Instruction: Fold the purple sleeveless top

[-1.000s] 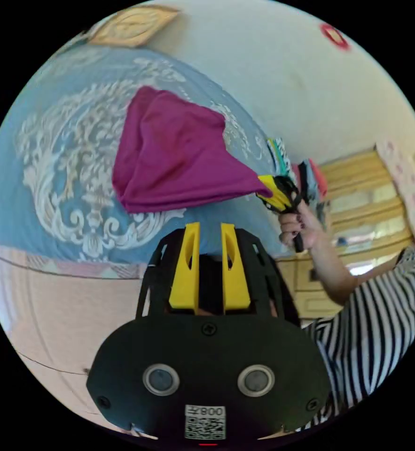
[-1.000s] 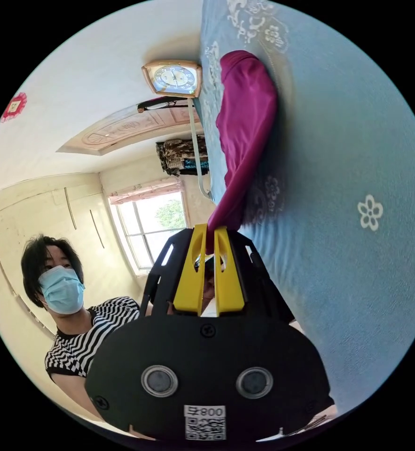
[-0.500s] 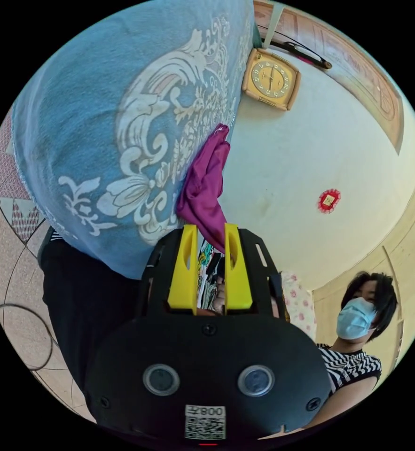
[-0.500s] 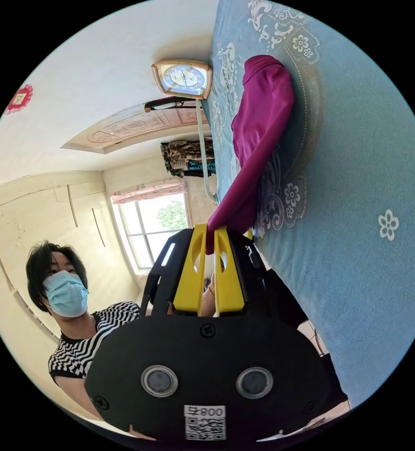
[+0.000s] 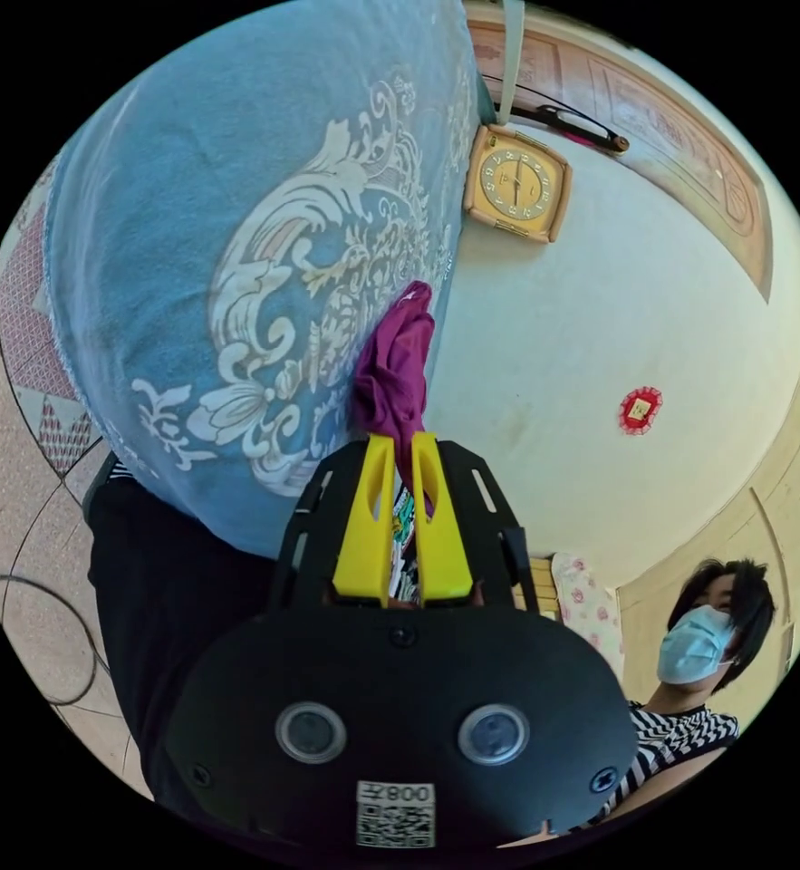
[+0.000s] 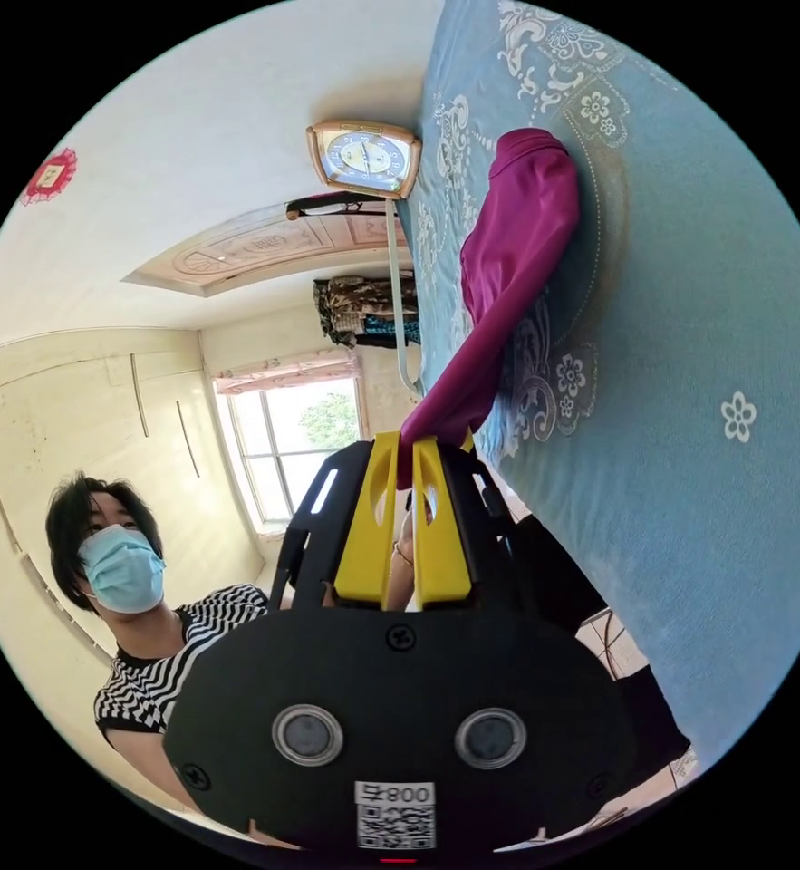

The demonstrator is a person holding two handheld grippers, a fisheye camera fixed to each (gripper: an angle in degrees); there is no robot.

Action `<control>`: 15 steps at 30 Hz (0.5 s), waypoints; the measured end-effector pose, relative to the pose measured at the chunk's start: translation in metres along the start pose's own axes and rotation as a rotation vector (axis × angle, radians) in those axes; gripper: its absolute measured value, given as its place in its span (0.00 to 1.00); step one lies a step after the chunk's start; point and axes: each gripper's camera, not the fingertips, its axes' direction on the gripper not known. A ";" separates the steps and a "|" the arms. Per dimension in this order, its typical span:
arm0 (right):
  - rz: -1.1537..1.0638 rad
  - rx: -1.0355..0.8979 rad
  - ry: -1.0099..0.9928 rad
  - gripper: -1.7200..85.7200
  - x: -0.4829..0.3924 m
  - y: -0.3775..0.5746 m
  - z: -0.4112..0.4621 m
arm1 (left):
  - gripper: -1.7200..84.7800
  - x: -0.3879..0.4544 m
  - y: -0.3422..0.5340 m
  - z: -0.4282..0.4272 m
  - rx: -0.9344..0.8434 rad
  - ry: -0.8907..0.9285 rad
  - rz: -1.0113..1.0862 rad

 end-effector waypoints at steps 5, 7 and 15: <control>-0.003 0.018 0.040 0.04 -0.044 0.033 -0.006 | 0.06 0.011 0.027 0.002 -0.039 -0.014 0.048; -0.005 0.031 0.058 0.04 -0.069 0.056 -0.011 | 0.06 0.016 0.039 0.004 -0.062 -0.012 0.074; -0.049 0.092 0.091 0.04 -0.162 0.147 -0.027 | 0.06 0.044 0.115 0.025 -0.172 -0.002 0.230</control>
